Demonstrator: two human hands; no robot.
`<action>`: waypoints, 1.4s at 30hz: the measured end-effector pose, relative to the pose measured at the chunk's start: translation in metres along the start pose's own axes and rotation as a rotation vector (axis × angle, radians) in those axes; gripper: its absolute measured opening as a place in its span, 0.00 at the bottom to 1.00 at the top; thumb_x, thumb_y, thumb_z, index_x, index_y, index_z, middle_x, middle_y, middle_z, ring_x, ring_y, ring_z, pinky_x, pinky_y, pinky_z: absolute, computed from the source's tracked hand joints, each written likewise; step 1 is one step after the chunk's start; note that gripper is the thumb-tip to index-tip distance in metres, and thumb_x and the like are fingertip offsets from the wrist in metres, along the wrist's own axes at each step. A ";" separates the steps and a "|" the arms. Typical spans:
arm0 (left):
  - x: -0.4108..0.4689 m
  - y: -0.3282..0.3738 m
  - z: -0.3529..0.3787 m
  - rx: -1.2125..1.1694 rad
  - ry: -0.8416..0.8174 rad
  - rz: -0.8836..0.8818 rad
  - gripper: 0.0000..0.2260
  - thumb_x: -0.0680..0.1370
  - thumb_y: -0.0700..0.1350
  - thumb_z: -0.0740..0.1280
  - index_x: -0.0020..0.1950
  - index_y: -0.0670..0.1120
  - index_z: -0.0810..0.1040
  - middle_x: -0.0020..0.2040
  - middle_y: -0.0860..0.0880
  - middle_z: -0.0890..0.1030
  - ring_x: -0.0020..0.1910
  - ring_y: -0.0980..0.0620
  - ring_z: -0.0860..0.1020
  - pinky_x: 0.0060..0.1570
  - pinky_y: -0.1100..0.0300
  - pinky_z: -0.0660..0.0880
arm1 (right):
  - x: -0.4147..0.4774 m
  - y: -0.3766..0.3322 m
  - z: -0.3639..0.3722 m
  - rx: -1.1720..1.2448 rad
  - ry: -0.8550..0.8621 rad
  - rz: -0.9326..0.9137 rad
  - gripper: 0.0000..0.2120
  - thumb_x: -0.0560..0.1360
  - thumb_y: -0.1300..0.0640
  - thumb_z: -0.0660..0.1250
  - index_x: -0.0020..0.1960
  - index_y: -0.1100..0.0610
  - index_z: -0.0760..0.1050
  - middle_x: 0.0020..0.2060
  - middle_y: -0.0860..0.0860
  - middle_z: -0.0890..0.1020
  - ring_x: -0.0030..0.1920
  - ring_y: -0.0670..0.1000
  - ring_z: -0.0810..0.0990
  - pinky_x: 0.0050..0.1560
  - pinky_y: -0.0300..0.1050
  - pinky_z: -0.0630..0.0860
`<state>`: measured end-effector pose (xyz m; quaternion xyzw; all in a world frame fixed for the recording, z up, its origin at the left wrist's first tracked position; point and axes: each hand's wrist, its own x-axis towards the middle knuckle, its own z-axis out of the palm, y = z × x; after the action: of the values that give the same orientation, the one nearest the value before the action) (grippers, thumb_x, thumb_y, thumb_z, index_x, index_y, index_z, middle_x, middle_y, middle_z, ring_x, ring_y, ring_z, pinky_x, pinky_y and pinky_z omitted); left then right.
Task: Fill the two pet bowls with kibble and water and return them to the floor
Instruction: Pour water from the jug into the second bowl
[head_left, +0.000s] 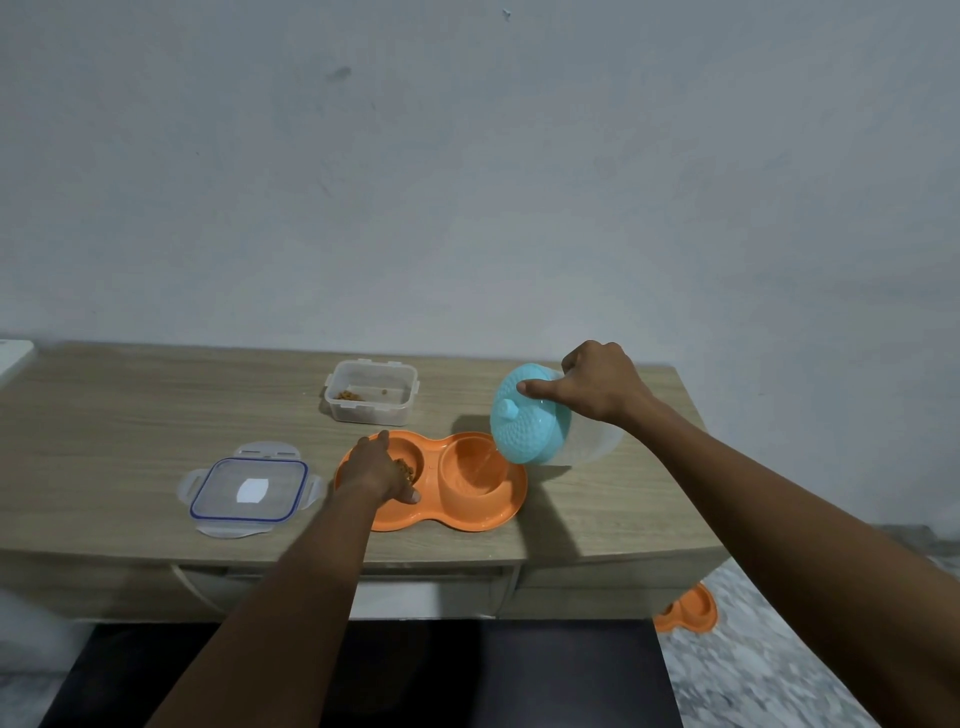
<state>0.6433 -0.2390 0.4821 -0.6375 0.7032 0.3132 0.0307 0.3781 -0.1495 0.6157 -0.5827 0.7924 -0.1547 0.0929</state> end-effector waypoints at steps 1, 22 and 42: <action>0.000 0.000 0.000 0.000 -0.001 -0.001 0.55 0.64 0.47 0.82 0.81 0.48 0.50 0.80 0.44 0.54 0.77 0.41 0.58 0.71 0.46 0.64 | 0.000 0.000 0.000 -0.001 0.000 -0.003 0.34 0.68 0.32 0.73 0.25 0.56 0.61 0.22 0.50 0.64 0.28 0.50 0.65 0.31 0.45 0.61; 0.000 0.002 0.000 -0.005 0.000 -0.017 0.55 0.63 0.47 0.82 0.81 0.48 0.51 0.80 0.45 0.55 0.77 0.41 0.59 0.71 0.45 0.65 | 0.004 0.000 -0.001 -0.002 -0.004 -0.009 0.34 0.67 0.31 0.73 0.25 0.56 0.62 0.23 0.50 0.64 0.29 0.50 0.65 0.32 0.47 0.62; 0.000 0.001 0.000 0.000 0.009 -0.003 0.55 0.63 0.46 0.82 0.81 0.48 0.51 0.79 0.44 0.56 0.77 0.41 0.60 0.70 0.45 0.65 | 0.005 -0.002 -0.004 -0.019 -0.002 -0.021 0.34 0.68 0.31 0.73 0.25 0.56 0.61 0.22 0.50 0.64 0.28 0.50 0.64 0.32 0.46 0.61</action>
<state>0.6420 -0.2385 0.4827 -0.6398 0.7024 0.3105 0.0280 0.3768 -0.1542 0.6200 -0.5918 0.7877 -0.1477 0.0867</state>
